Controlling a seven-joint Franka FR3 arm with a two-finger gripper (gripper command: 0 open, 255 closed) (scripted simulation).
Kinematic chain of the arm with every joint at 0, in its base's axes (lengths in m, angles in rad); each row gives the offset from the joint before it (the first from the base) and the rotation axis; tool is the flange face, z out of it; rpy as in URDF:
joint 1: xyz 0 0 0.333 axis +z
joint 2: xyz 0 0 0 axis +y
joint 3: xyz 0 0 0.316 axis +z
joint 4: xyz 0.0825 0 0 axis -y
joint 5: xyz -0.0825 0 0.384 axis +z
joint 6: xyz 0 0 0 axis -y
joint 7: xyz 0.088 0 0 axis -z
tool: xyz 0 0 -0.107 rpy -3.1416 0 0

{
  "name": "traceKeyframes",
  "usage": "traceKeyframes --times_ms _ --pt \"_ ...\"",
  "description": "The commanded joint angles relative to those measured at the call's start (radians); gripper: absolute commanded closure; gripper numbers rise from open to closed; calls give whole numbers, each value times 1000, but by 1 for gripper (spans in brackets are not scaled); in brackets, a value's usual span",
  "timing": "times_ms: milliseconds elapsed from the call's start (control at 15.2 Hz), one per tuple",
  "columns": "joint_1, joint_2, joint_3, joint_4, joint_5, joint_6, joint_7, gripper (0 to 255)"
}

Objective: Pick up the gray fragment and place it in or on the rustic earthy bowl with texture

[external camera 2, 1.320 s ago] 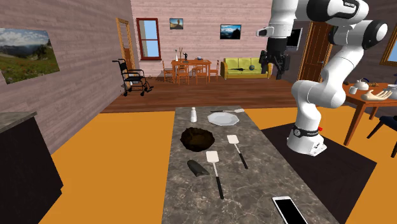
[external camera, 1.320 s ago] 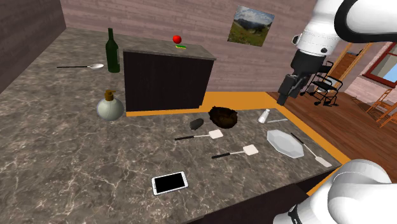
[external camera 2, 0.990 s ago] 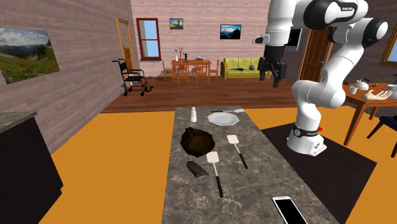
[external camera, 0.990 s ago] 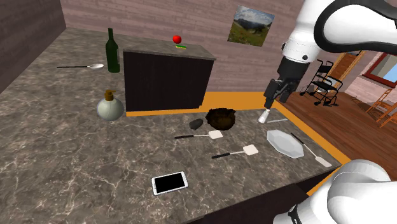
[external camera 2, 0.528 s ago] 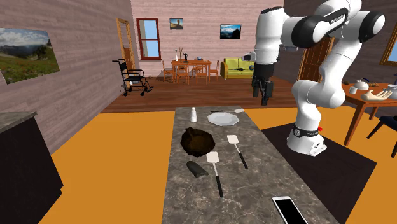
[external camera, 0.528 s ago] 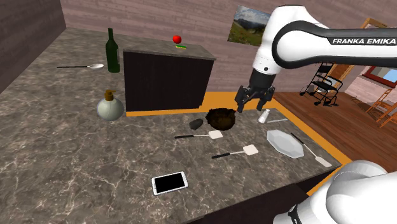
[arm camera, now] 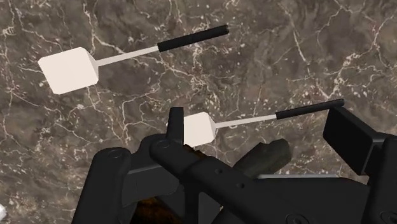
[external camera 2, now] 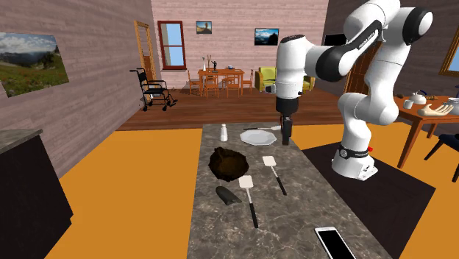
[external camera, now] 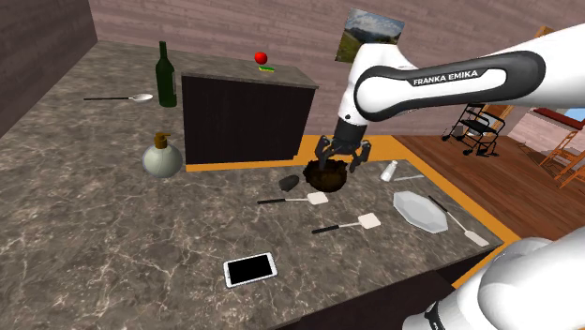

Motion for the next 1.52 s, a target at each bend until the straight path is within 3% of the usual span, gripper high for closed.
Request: traceKeyframes --times_ms 0,660,1320,1452 --pt "-10 83 9 35 0 53 67 0" --pt "-28 461 -5 242 -18 244 358 0" --pt "-26 820 -71 541 8 336 577 0" --pt "-24 839 -72 540 8 354 577 0"
